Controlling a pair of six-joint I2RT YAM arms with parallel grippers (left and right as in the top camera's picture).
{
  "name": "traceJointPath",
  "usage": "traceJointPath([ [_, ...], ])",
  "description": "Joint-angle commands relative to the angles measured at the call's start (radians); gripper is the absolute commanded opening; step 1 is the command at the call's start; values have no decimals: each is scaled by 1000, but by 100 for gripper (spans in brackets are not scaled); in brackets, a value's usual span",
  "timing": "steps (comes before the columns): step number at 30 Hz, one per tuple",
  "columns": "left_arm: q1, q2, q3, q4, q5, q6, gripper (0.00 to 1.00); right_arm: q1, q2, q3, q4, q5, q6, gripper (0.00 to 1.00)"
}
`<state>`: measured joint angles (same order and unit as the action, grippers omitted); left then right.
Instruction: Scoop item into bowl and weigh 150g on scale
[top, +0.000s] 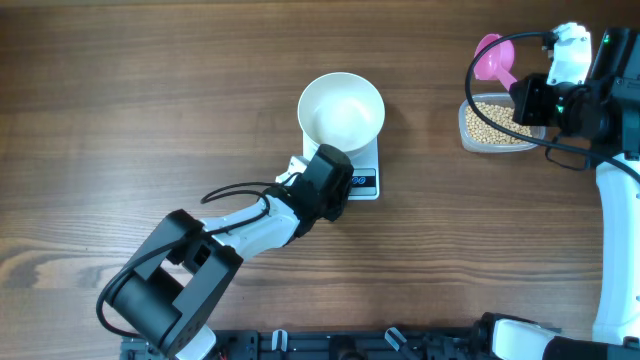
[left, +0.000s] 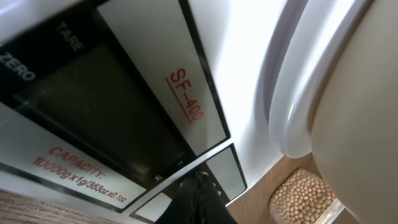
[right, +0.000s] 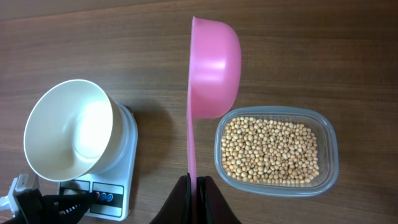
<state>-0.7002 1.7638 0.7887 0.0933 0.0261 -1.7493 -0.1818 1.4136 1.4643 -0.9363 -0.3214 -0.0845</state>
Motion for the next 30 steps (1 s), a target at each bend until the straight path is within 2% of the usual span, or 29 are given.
traceJointPath([
  [1, 9, 56, -31, -43, -18, -14, 4, -3, -12, -2, -2, -17, -20, 4],
  [15, 34, 67, -31, -29, 5, -2, 4, -3, -12, -2, 8, -17, -19, 4],
  [22, 89, -24, -31, -8, 94, 210, 4, -3, -12, -2, 8, -17, -18, 4],
  [30, 94, -275, -31, -183, 58, 362, 4, -3, -12, -2, 2, -17, -18, 4],
])
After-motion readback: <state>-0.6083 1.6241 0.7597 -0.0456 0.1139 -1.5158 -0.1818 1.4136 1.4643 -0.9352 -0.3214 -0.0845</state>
